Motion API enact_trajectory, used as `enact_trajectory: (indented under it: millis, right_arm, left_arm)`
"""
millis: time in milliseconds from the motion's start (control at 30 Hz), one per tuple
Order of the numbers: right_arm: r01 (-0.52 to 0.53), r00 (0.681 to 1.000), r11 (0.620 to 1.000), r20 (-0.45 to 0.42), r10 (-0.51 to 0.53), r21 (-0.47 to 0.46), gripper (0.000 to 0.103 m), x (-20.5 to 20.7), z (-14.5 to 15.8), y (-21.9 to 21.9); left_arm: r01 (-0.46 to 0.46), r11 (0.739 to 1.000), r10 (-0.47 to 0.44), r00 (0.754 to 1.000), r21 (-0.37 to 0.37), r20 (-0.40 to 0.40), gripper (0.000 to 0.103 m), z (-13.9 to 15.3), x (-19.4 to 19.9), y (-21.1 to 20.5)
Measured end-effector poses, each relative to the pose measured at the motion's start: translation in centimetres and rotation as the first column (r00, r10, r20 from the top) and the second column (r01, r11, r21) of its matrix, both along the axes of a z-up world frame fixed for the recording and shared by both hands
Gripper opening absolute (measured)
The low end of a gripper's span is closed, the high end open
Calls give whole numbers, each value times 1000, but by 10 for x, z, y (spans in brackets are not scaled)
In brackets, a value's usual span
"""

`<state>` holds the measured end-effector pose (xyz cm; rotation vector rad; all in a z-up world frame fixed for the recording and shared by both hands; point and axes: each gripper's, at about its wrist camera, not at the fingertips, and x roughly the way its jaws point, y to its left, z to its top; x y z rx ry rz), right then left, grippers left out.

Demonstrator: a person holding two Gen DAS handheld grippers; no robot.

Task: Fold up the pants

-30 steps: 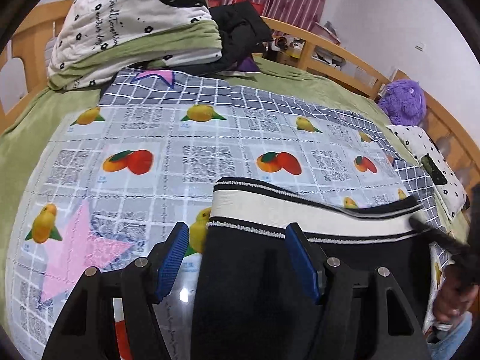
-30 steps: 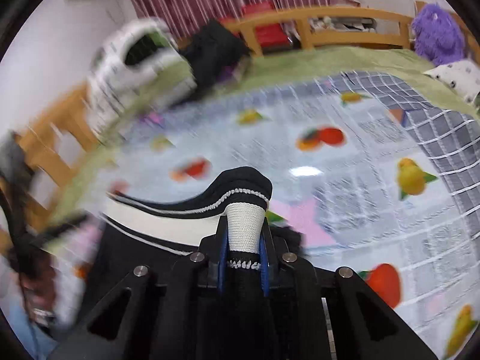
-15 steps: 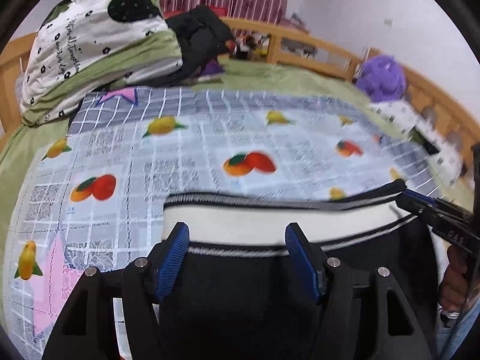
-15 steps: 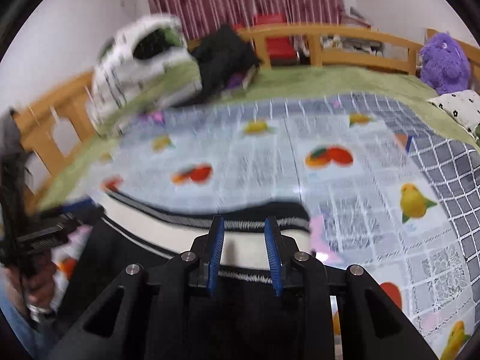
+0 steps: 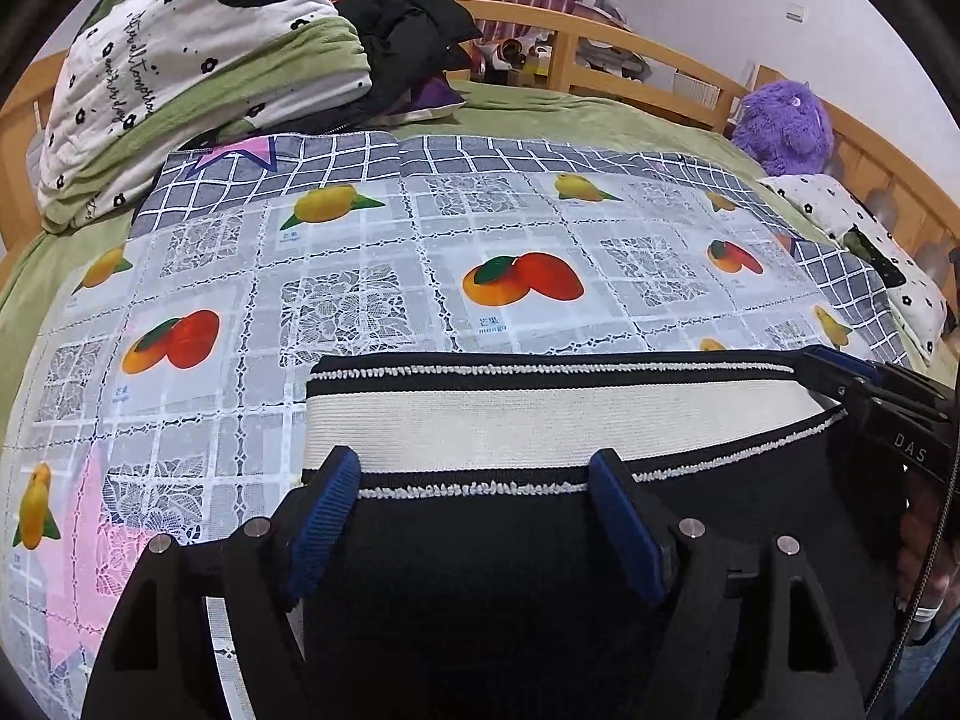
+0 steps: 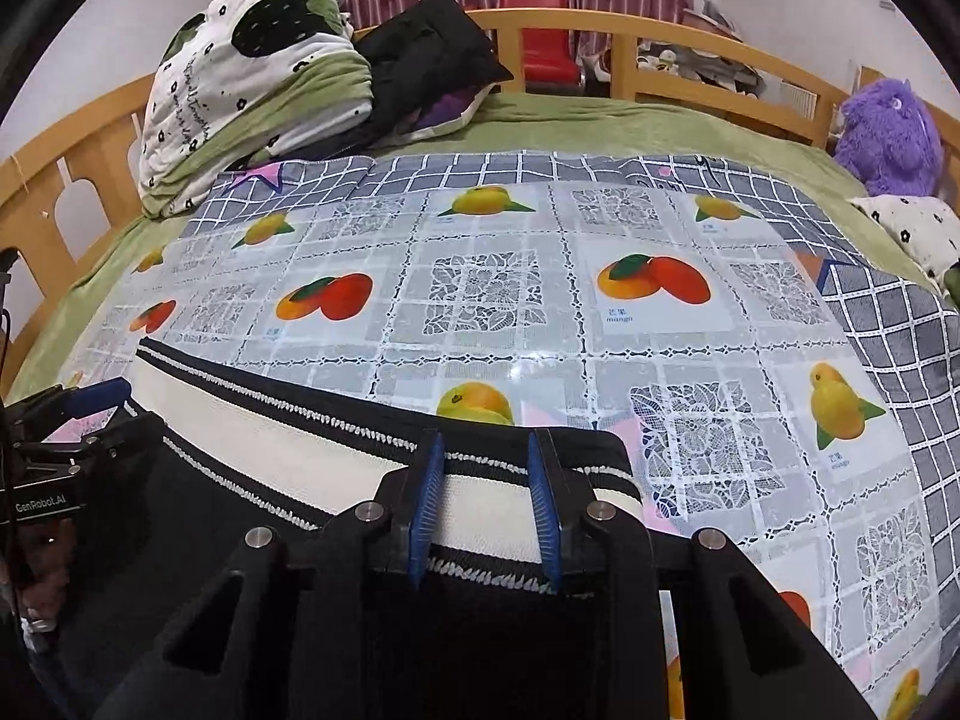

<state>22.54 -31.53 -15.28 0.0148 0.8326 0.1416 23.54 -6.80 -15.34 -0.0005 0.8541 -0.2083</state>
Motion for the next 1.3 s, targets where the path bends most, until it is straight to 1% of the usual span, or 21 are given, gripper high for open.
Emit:
enact_trajectory:
  millis: [100, 167, 200, 300, 467, 533, 633, 733, 800, 867, 933, 967, 1033, 1100, 1167, 1200, 1233, 1300]
  right_arm:
    - [-5, 1000, 1000, -3, 5, 18, 28, 2, -1, -2]
    - [-5, 1000, 1000, -6, 5, 18, 28, 3, -1, -2]
    - [-4, 1000, 1000, -7, 4, 10, 28, 3, -1, -1]
    - [-2, 1000, 1000, 1, 2, -26, 28, 0, 1, 4]
    - [3, 1000, 1000, 8, -2, -30, 29, -16, 10, 1]
    - [4, 1000, 999, 11, -4, -41, 31, -31, 16, 0]
    - [2, 1000, 1000, 2, -2, -27, 33, -57, 21, -3]
    - [-1, 999, 1000, -33, 0, -14, 33, -85, 18, -3]
    - [2, 999, 1000, -34, -2, -18, 33, -102, 16, -2]
    - [-3, 1000, 999, -27, 1, -49, 34, -118, 14, 0]
    - [-3, 1000, 997, -24, 1, -76, 36, -134, 13, 2]
    - [-3, 1000, 997, -32, 1, -72, 37, -141, 12, 1]
    - [11, 998, 999, -53, -13, -45, 38, -157, 8, -4]
    - [38, 996, 999, -76, -38, -5, 39, -174, 1, -10]
    - [50, 996, 999, -77, -50, -4, 39, -187, -2, -11]
    - [44, 996, 999, -73, -46, -19, 39, -192, -1, -9]
    - [36, 996, 999, -75, -38, -30, 39, -196, 0, -8]
    - [28, 998, 999, -63, -29, -24, 39, -200, 8, -11]
  left_arm:
    - [-4, 1000, 4, 1000, 4, -3, 80, -1, 0, -1]
    - [-4, 1000, 4, 1000, 2, -31, 92, -3, 2, -1]
    - [-11, 1000, 11, 998, -2, -56, 93, -5, 3, 0]
    - [-37, 999, 35, 997, -35, -75, 93, -7, 1, 5]
    - [-42, 998, 36, 993, -56, -114, 93, -8, -12, 15]
    - [-36, 997, 26, 990, -71, -137, 92, -10, -25, 21]
    - [-35, 995, 19, 986, -95, -163, 91, -14, -50, 33]
    - [-36, 989, 9, 982, -140, -190, 91, -18, -83, 45]
    - [-14, 988, -18, 978, -156, -206, 91, -20, -106, 47]
    - [27, 992, -50, 983, -126, -179, 92, -21, -133, 43]
    - [42, 995, -55, 987, -89, -151, 92, -18, -156, 42]
    - [46, 995, -58, 988, -86, -144, 92, -17, -164, 44]
    - [54, 995, -66, 985, -79, -158, 92, -21, -181, 46]
    - [35, 997, -45, 986, -63, -163, 92, -28, -192, 49]
    - [41, 998, -47, 985, -38, -166, 93, -30, -196, 49]
    - [53, 998, -55, 984, -16, -172, 93, -28, -198, 47]
    - [72, 997, -74, 984, -19, -160, 88, -22, -200, 46]
    - [109, 993, -113, 989, -45, -95, 88, -4, -208, 45]
